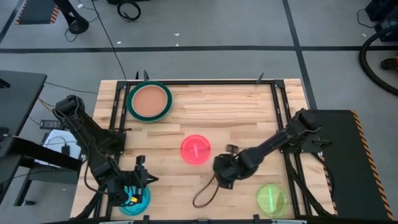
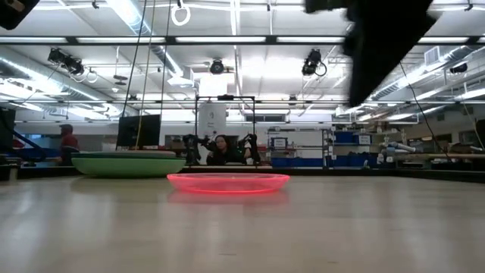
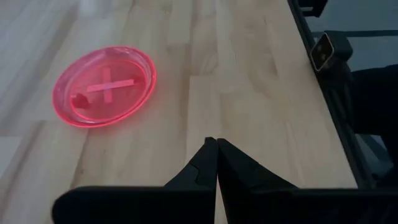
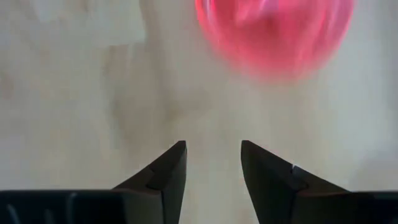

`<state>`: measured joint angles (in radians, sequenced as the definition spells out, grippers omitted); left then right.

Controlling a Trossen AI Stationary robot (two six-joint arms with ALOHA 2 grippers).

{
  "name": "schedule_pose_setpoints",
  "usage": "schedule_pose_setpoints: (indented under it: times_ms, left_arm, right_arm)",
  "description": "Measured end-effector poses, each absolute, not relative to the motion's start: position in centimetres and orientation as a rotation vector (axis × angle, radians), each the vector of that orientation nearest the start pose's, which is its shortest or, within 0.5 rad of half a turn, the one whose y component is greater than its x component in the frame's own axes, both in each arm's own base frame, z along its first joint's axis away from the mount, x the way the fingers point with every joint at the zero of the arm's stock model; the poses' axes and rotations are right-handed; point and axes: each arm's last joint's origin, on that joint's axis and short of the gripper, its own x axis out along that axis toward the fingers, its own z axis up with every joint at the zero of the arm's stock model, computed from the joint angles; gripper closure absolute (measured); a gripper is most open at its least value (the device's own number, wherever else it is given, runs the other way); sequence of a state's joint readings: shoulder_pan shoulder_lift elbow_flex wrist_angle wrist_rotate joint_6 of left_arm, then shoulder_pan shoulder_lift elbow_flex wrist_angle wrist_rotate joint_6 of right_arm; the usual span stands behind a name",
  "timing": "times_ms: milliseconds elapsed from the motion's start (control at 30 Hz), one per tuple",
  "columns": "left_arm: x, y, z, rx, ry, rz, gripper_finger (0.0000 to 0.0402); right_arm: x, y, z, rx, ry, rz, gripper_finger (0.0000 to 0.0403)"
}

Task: Stack plastic plates
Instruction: Stack the light green plate on top of the pink plate

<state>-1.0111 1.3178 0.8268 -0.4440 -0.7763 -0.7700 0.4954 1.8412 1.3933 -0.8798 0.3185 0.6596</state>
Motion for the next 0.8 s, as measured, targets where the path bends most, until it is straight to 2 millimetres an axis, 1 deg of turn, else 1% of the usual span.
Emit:
schedule_pose_setpoints:
  times_ms: [100, 133, 200, 300, 400, 500, 600, 800]
  left_arm:
    - [15.2, -20.1, 22.7, 0.002, 0.583, 0.033, 0.0386]
    - [15.4, -20.1, 22.7, -0.001, 0.573, 0.041, 0.0386]
    - [15.8, -19.9, 22.9, -0.023, 0.551, 0.061, 0.0386]
    - [16.6, -19.6, 23.1, -0.056, 0.521, 0.094, 0.0386]
    - [17.6, -18.9, 23.2, -0.029, 0.512, 0.124, 0.0386]
    - [18.7, -18.0, 23.3, 0.030, 0.507, 0.150, 0.0386]
    - [19.7, -17.0, 23.4, 0.060, 0.506, 0.178, 0.0386]
    - [21.1, -15.3, 23.3, 0.076, 0.543, 0.220, 0.0386]
  right_arm:
    - [30.2, 16.9, 22.3, 0.480, 1.297, -0.428, 0.0246]
    - [29.6, 17.4, 22.4, 0.587, 1.309, -0.511, 0.0248]
    - [28.4, 18.8, 22.3, 0.712, 1.318, -0.623, 0.0256]
    - [26.4, 21.8, 21.7, 0.811, 1.315, -0.712, 0.0273]
    - [24.5, 24.6, 21.1, 0.941, 1.337, -0.775, 0.0287]
    - [23.0, 26.3, 20.3, 1.022, 1.429, -0.883, 0.0294]
    - [22.8, 26.7, 19.0, 1.049, 1.490, -0.982, 0.0305]
    - [23.8, 26.5, 17.0, 1.043, 1.506, -1.072, 0.0313]
